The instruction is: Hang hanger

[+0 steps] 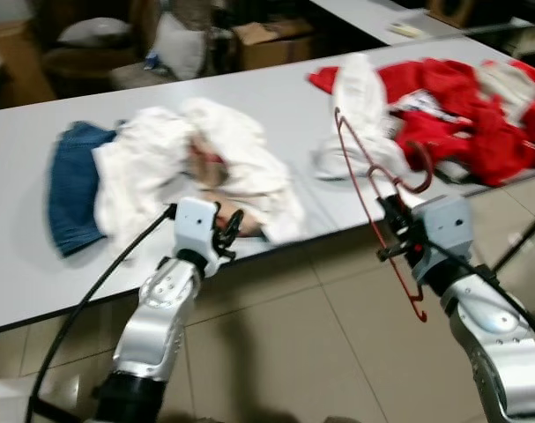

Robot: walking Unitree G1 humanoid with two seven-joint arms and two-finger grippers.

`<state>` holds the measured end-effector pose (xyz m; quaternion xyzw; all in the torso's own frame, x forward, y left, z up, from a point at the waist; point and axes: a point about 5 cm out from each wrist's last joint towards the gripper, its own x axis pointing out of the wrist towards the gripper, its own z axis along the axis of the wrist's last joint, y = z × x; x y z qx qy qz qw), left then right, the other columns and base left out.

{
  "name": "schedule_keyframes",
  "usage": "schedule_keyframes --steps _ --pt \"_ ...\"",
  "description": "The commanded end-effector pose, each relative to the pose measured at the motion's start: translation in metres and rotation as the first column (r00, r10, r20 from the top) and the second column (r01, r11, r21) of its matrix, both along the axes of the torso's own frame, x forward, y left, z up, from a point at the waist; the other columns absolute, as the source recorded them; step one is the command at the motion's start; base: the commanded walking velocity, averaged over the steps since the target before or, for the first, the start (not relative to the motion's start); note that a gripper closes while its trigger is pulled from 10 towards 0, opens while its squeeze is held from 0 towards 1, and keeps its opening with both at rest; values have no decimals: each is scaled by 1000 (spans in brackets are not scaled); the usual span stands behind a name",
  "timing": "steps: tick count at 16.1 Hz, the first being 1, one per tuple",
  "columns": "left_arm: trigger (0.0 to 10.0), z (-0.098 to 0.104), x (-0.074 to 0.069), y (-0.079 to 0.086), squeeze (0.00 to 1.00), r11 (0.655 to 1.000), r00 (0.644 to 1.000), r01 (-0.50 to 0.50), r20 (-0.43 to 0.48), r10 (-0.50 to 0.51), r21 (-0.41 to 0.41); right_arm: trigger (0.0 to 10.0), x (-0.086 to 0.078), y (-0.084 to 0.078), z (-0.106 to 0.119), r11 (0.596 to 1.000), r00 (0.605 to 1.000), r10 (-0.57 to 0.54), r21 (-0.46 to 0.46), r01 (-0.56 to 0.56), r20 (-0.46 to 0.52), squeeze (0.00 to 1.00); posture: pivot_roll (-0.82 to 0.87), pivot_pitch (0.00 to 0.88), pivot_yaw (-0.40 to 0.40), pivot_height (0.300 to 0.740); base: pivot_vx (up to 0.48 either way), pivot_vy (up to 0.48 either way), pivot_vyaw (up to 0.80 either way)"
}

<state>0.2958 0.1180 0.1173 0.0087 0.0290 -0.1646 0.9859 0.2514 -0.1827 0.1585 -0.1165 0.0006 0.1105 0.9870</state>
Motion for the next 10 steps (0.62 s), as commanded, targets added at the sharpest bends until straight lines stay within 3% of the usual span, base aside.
schedule_keyframes --steps 1,3,7,8,9,10 --pt "10000 2 3 1 0 1000 1000 -10 11 10 24 10000 3 -1 2 999 1000 -21 25 21 0 0 -210 26 57 740 0 -337 0" --pt "10000 1 6 -2 0 999 1000 -3 9 2 46 10000 -1 -5 1 999 999 -40 19 40 -4 0 -223 30 70 740 0 -291 0" --pt "10000 -7 15 2 0 996 998 -38 -41 41 82 10000 -14 -21 -3 996 996 -82 25 83 -35 0 -262 32 87 740 0 0 0" --pt "10000 -10 15 2 0 998 998 -25 -63 28 57 10000 -17 -25 -2 994 994 -101 29 102 -29 0 -271 32 89 740 0 0 0" --pt "10000 -12 17 2 855 999 996 -22 -87 25 33 10000 -19 -28 0 991 992 -125 47 125 -16 0 -276 32 89 740 0 0 0" --pt "10000 -13 18 3 1000 999 995 -29 -99 33 40 10000 -20 -32 1 989 990 -141 42 142 -16 0 -287 34 94 740 0 0 0"
